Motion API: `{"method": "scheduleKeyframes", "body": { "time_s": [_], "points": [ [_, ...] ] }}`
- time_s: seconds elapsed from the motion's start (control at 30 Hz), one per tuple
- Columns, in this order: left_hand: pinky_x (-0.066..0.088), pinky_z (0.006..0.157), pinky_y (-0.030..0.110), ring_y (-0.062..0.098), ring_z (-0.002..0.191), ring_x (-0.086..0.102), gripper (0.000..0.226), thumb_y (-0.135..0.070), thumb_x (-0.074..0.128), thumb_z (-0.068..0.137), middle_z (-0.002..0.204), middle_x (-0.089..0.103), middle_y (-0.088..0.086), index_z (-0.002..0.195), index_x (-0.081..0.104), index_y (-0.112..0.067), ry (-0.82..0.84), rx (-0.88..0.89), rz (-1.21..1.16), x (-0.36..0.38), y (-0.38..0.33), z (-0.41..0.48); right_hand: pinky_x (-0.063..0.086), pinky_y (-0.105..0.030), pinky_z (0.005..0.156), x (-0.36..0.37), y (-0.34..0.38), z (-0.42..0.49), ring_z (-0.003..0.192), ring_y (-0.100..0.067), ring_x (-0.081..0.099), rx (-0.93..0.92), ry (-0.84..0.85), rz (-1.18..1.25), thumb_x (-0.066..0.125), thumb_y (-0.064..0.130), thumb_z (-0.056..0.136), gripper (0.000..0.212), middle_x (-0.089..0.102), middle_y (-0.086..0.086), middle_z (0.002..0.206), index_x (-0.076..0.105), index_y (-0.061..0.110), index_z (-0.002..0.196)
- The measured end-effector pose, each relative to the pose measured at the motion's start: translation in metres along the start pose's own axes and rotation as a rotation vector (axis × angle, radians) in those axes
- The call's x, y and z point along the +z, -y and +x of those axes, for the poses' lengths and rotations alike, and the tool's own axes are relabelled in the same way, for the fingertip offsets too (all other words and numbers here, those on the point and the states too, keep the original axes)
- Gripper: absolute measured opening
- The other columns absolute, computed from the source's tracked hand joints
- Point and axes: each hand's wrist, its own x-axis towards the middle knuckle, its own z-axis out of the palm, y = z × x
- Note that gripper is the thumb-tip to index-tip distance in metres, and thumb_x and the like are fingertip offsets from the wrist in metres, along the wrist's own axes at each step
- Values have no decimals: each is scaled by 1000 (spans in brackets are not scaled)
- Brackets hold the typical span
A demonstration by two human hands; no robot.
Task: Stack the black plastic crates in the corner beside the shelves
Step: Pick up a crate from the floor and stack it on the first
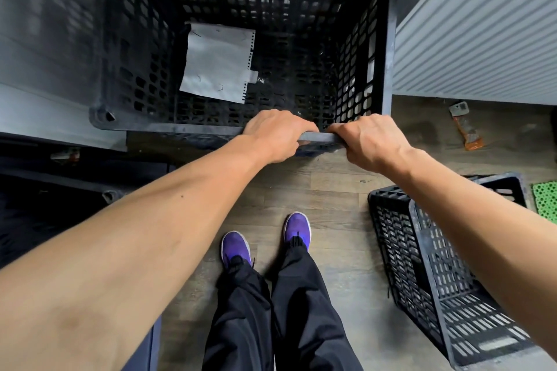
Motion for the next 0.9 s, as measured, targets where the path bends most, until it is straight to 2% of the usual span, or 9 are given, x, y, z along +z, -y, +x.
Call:
{"method": "scheduleKeyframes", "body": {
  "time_s": [0.1,0.23,0.3,0.4,0.5,0.6,0.8,0.9],
  "points": [
    [40,67,36,22,79,56,32,-17,55,90,93,67,-9,108,60,-43,-13,7,9,0,-1,-1,36,-34,59,-1,1,-1,77,-33,63,12,4,16,49,21,85,34,69,-3,84,58,31,117],
    [40,67,36,23,77,56,26,-17,55,88,90,65,-9,101,60,-39,-17,4,15,0,0,0,41,-35,62,0,9,8,78,-30,63,84,72,121,51,35,89,20,67,-2,85,60,26,103],
    [40,67,36,23,77,55,23,-20,54,90,90,65,-9,101,60,-39,-13,-2,11,0,0,0,43,-36,63,2,13,12,80,-30,63,128,105,192,51,41,90,22,66,-3,87,59,23,99],
    [39,68,35,23,80,57,22,-24,54,91,91,66,-9,104,60,-40,-27,-17,6,3,0,-1,43,-36,60,8,17,11,75,-31,62,153,49,181,49,49,92,29,65,-3,80,58,21,94],
    [40,70,36,24,81,59,26,-25,54,92,94,69,-7,111,59,-42,-64,-21,30,5,-2,-1,46,-37,58,11,16,10,69,-32,62,154,-5,139,48,45,92,26,66,-3,76,58,21,91],
    [44,72,37,26,86,63,31,-26,55,93,98,70,-6,118,58,-44,-86,-5,60,6,-2,-2,47,-37,59,12,13,11,70,-33,62,114,-13,100,47,40,91,22,67,-2,78,60,23,97],
    [46,71,37,25,83,62,32,-24,53,93,98,70,-8,118,58,-44,-70,0,40,2,-1,-2,45,-36,60,7,12,12,71,-32,62,121,19,116,46,40,92,23,67,-2,80,60,24,100],
    [48,74,38,26,86,63,35,-24,53,93,99,70,-8,121,56,-45,-92,-7,49,6,-3,-5,40,-35,59,8,16,8,71,-33,62,139,24,125,47,39,91,18,67,-4,79,54,22,91]
  ]
}}
